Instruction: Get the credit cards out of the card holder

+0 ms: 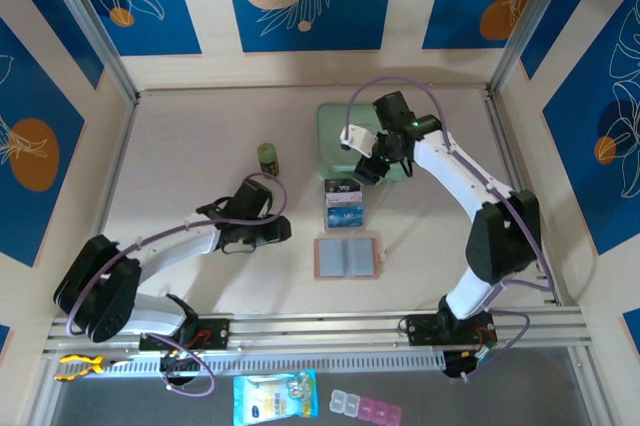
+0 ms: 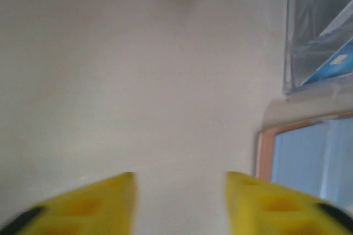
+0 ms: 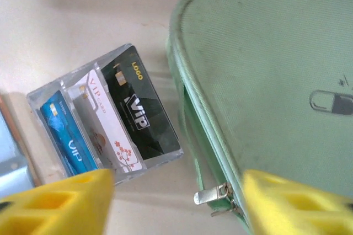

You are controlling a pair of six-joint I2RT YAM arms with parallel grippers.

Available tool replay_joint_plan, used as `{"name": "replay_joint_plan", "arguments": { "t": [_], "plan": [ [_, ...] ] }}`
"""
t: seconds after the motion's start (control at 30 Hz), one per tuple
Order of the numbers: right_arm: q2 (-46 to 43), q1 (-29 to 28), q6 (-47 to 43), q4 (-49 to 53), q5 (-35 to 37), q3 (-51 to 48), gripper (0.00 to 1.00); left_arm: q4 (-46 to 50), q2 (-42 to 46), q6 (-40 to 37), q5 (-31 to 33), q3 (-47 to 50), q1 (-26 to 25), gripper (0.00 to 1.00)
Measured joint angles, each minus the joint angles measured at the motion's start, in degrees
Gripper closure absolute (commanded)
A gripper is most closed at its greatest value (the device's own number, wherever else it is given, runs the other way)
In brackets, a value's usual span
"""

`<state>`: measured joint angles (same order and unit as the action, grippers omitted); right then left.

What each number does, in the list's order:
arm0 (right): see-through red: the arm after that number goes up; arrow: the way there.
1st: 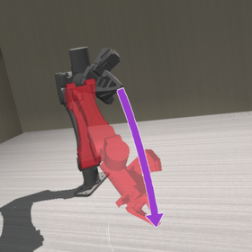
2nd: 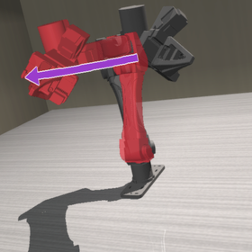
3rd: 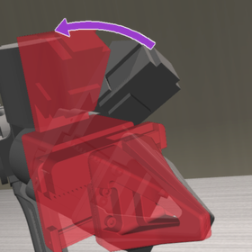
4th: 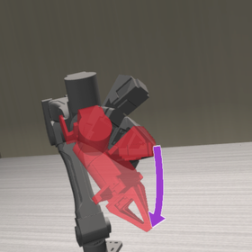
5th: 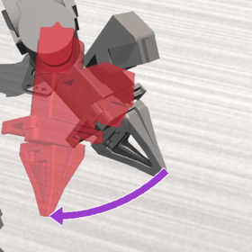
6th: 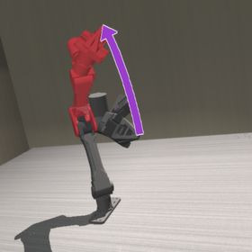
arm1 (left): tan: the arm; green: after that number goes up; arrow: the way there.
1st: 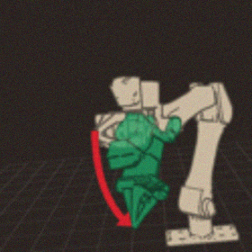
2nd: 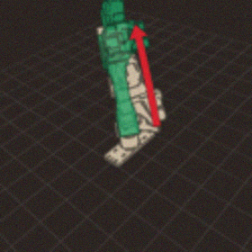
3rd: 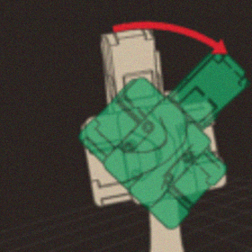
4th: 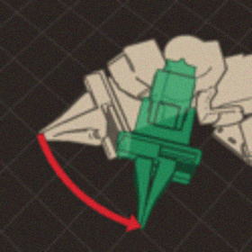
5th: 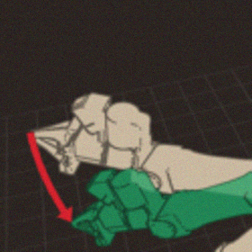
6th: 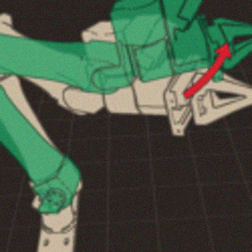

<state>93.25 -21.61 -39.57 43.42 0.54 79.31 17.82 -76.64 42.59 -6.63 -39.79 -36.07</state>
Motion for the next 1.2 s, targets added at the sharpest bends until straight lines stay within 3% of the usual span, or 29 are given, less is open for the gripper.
{"name": "replay_joint_plan", "arguments": {
  "t": [0.07,0.4,0.67,0.87,1.03,1.2],
  "plan": [
    [-2.7,1.4,3.5,-2.7,-0.5,-4.3,0.0,2.2,1.3,-2.3,2.9,-0.8,1.4,0.0],
    [-16.2,11.8,22.6,-19.2,-0.5,-28.3,0.01,9.9,5.6,-11.7,19.9,-2.3,11.0,0.0],
    [-20.6,24.0,37.6,-38.0,0.4,-44.4,0.01,5.7,5.8,-19.3,34.7,-1.0,14.8,0.0],
    [-19.6,25.7,45.9,-51.8,3.4,-51.6,0.01,-2.5,5.8,-25.9,40.4,1.1,18.0,0.01],
    [-16.5,24.4,48.5,-62.4,5.7,-51.8,0.01,-20.8,5.6,-35.0,41.8,9.6,19.9,0.01],
    [-12.7,22.1,48.3,-71.5,7.7,-51.9,0.01,-35.9,0.9,-40.5,38.9,15.6,22.7,0.01]
  ]
}}
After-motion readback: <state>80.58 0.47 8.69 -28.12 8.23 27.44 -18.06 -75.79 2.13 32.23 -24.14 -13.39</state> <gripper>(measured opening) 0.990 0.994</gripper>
